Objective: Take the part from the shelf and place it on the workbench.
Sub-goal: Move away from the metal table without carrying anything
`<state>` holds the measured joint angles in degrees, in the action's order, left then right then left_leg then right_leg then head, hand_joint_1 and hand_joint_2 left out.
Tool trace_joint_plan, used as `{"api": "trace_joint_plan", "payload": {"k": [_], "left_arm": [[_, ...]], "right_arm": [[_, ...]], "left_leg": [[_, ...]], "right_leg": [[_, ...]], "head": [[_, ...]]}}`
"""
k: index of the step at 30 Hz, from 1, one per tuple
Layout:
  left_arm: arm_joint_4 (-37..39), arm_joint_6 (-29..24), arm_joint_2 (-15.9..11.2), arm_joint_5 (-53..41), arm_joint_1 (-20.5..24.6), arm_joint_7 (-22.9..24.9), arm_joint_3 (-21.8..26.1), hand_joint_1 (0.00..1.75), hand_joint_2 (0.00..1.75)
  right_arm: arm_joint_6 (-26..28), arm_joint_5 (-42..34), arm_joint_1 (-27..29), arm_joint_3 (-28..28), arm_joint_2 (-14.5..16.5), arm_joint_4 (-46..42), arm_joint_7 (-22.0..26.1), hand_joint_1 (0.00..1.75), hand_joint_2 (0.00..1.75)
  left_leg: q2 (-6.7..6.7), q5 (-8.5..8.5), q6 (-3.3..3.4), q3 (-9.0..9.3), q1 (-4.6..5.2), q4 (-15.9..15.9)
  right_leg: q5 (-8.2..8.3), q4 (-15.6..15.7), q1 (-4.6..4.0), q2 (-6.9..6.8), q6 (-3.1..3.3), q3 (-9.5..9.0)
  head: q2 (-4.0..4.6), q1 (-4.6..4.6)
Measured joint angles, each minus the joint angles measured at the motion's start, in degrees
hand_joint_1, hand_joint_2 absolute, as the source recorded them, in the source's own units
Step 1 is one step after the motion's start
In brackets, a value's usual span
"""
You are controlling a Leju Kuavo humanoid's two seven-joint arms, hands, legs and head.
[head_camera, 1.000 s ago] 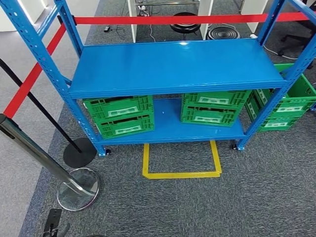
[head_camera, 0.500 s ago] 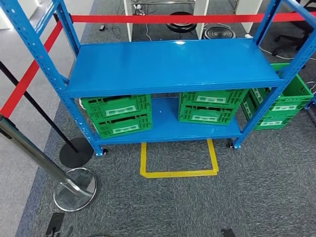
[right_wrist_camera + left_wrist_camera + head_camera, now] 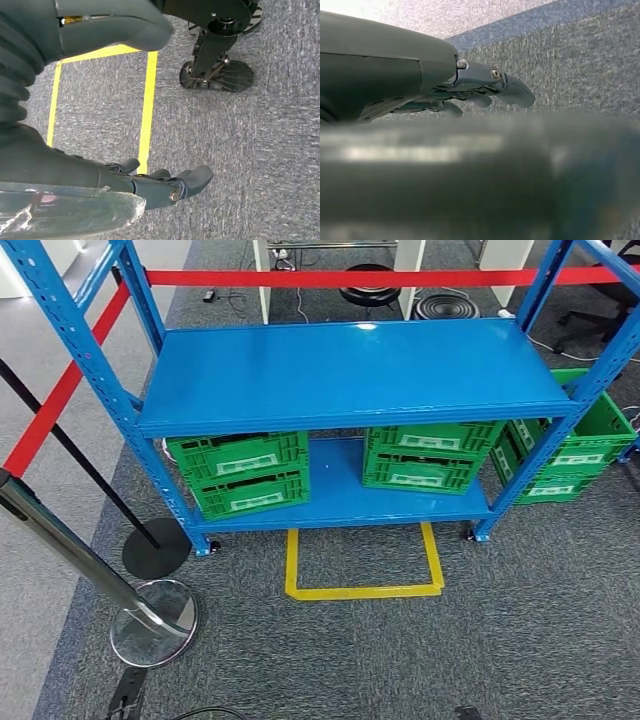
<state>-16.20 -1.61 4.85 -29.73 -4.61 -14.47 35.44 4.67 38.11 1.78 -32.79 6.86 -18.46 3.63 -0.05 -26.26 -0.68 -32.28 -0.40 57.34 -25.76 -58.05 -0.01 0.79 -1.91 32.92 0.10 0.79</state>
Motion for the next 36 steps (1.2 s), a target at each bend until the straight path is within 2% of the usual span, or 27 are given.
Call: {"api": "trace_joint_plan", "payload": {"k": [25, 30, 36], "left_arm": [[-3.3, 1.2, -3.6, 24.8, -3.4, 11.8, -27.5, 0.00, 0.00], [-3.8, 1.3, -4.0, 28.9, -3.8, 13.7, -31.1, 0.00, 0.00], [-4.1, 1.3, -4.2, 29.7, -3.9, 14.1, -32.7, 0.00, 0.00]], "right_arm": [[-3.7, -31.9, 5.7, 25.3, -4.9, -2.4, -2.9, 0.00, 0.00], [-4.4, -37.2, 6.4, 28.6, -5.6, -2.6, -3.5, 0.00, 0.00], [-4.5, -37.6, 6.6, 30.4, -6.0, -2.8, -3.5, 0.00, 0.00]], "left_leg": [[0.00, 0.12, 0.07, 0.01, -0.04, 0.0], [0.00, 0.12, 0.07, 0.00, -0.04, 0.0], [0.00, 0.13, 0.08, 0.01, -0.04, 0.0]], "right_leg": [[0.01, -0.1, -0.02, -0.01, 0.00, 0.04], [0.01, -0.1, -0.02, -0.01, 0.00, 0.03], [0.02, -0.1, -0.02, -0.01, -0.02, 0.03]], "head": [[0.01, 0.00], [0.01, -0.01], [-0.01, -0.01]]}}
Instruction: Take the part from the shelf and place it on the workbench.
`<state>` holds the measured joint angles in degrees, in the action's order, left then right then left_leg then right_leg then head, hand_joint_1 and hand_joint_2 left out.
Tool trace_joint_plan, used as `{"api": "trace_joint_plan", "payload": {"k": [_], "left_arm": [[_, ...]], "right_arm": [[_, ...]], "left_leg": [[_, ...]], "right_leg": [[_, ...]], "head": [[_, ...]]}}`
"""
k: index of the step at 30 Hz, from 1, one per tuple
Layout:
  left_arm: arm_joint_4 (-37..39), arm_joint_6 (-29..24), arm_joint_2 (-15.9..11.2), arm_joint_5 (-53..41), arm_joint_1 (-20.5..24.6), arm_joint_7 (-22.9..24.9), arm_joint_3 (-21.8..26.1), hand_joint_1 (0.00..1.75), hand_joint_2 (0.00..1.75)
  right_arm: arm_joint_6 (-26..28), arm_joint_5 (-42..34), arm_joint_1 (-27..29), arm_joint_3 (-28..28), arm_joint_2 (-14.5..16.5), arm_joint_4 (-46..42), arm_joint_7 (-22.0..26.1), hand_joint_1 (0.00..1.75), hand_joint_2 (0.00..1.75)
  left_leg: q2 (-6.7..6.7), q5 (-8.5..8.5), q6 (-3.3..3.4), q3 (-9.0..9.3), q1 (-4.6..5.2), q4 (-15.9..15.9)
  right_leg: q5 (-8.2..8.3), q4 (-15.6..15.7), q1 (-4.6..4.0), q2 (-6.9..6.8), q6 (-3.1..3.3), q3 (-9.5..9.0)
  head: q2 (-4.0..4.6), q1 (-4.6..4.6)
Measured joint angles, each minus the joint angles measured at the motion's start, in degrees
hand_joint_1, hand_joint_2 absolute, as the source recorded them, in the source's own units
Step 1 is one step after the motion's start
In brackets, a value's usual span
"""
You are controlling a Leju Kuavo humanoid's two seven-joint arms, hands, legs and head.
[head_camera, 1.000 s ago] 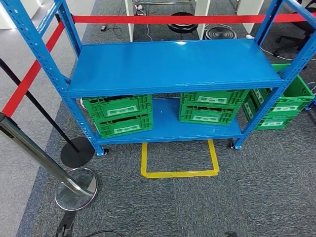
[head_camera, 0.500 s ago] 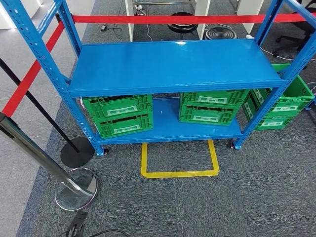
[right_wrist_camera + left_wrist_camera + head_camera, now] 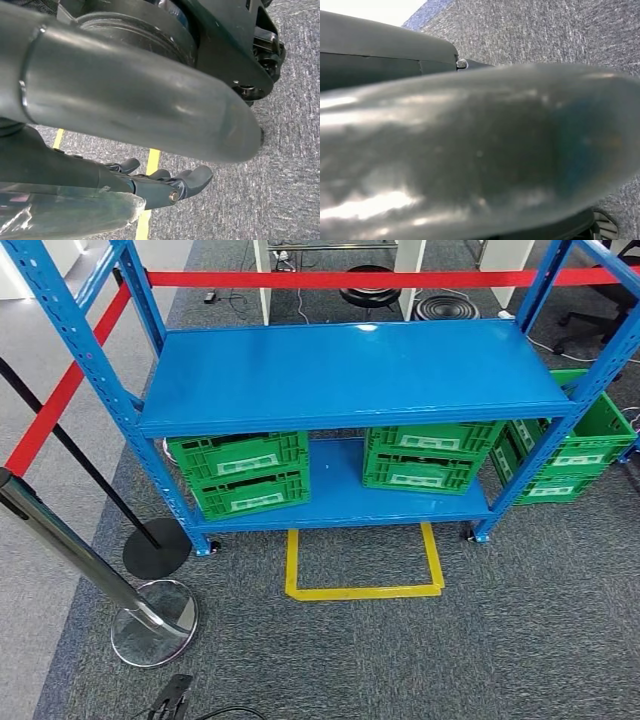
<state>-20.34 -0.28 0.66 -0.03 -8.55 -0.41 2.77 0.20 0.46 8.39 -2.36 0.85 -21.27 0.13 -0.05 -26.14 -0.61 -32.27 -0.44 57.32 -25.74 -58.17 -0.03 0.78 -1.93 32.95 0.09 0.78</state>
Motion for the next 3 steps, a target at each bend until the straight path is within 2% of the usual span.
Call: {"api": "trace_joint_plan", "payload": {"k": [3], "left_arm": [[0.0, 0.0, -0.1, 0.0, -0.1, 0.0, -0.4, 0.00, 0.00]], "right_arm": [[0.0, 0.0, 0.0, 0.3, -0.1, 0.0, 0.0, 0.00, 0.00]], "left_leg": [[0.00, 0.00, 0.00, 0.00, 0.00, 0.0]], "right_leg": [[0.00, 0.0, 0.00, 0.00, -0.01, 0.00]], "head": [[0.00, 0.00]]}}
